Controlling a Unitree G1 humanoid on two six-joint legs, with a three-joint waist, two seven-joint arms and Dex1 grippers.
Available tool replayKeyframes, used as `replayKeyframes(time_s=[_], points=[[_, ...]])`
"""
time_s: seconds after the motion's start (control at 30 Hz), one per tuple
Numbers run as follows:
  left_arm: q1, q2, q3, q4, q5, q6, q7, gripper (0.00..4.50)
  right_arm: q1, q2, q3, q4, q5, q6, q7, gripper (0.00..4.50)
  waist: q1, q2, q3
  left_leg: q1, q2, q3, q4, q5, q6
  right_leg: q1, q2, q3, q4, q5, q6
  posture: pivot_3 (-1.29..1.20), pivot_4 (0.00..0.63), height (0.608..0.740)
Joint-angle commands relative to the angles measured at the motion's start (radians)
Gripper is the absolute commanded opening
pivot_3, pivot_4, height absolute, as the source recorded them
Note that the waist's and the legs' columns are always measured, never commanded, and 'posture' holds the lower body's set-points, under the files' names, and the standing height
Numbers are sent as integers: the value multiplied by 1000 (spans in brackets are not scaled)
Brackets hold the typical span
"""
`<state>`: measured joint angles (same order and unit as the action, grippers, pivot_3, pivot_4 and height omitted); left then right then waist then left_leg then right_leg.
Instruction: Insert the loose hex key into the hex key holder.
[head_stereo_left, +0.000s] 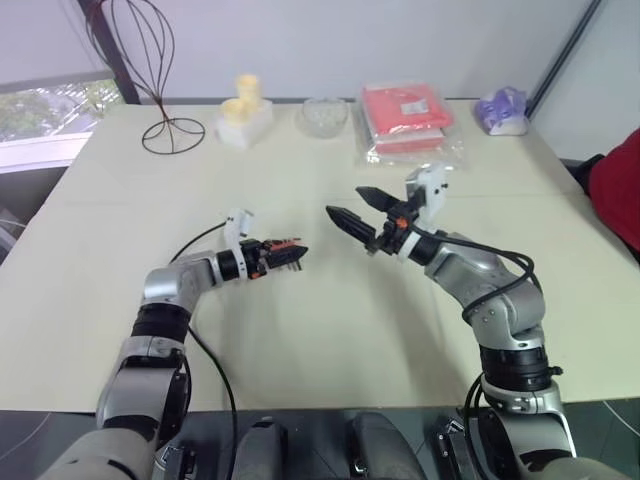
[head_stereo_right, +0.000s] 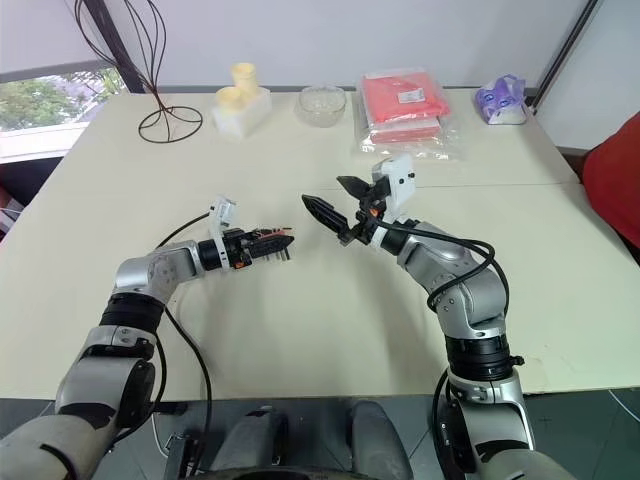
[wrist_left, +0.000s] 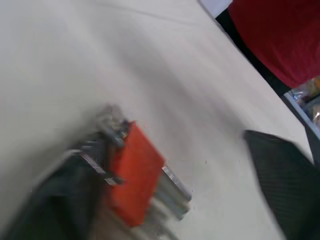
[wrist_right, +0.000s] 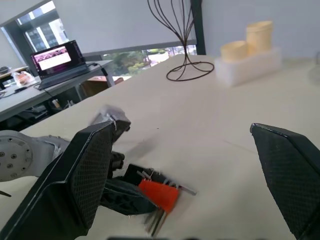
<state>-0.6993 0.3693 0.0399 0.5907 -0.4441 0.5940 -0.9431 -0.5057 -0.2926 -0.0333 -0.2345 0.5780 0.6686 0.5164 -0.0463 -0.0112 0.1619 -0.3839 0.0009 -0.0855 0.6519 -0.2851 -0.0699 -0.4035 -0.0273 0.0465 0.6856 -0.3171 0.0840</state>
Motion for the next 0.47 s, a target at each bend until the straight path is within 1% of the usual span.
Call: replayKeyframes(time_s=[0.03, 0.17, 0.23, 0.3, 0.47], points=[[46, 80, -23, 15, 142, -99, 120, 4460, -5, -5, -18, -33, 6, -20, -2, 4500, -6, 0, 0, 1, 0, 0, -1, 0, 0, 0, 0, 0, 0, 0, 0, 0, 150, 740], [127, 192, -80, -112, 259, -216, 149, 4460, 15, -15, -28, -49, 11, -8, -2, 4500, -27, 0, 0, 6, 2, 2, -5, 0, 0, 1, 0, 4, 1, 0, 0, 0, 150, 740], [156, 234, -75, -201, 294, -248, 180, 4460, 24, -16, -29, -53, 12, -6, -3, 4500, -26, 0, 0, 9, 2, 1, -7, -1, 1, 1, 1, 5, 1, 0, 0, 0, 150, 740], [177, 245, -29, -295, 269, -232, 210, 4460, 28, -14, -28, -52, 13, -6, -4, 4500, -21, 1, 1, 9, 5, 0, -7, -1, 2, 1, 1, 5, 1, 0, 0, 0, 150, 740], [291, 208, 111, -564, 115, -142, 241, 4460, 51, -7, -24, -59, 4, -18, -7, 4500, 0, 0, 1, 3, 4, 0, -4, -1, 2, -2, -2, 4, -1, 0, 0, 0, 150, 740]])
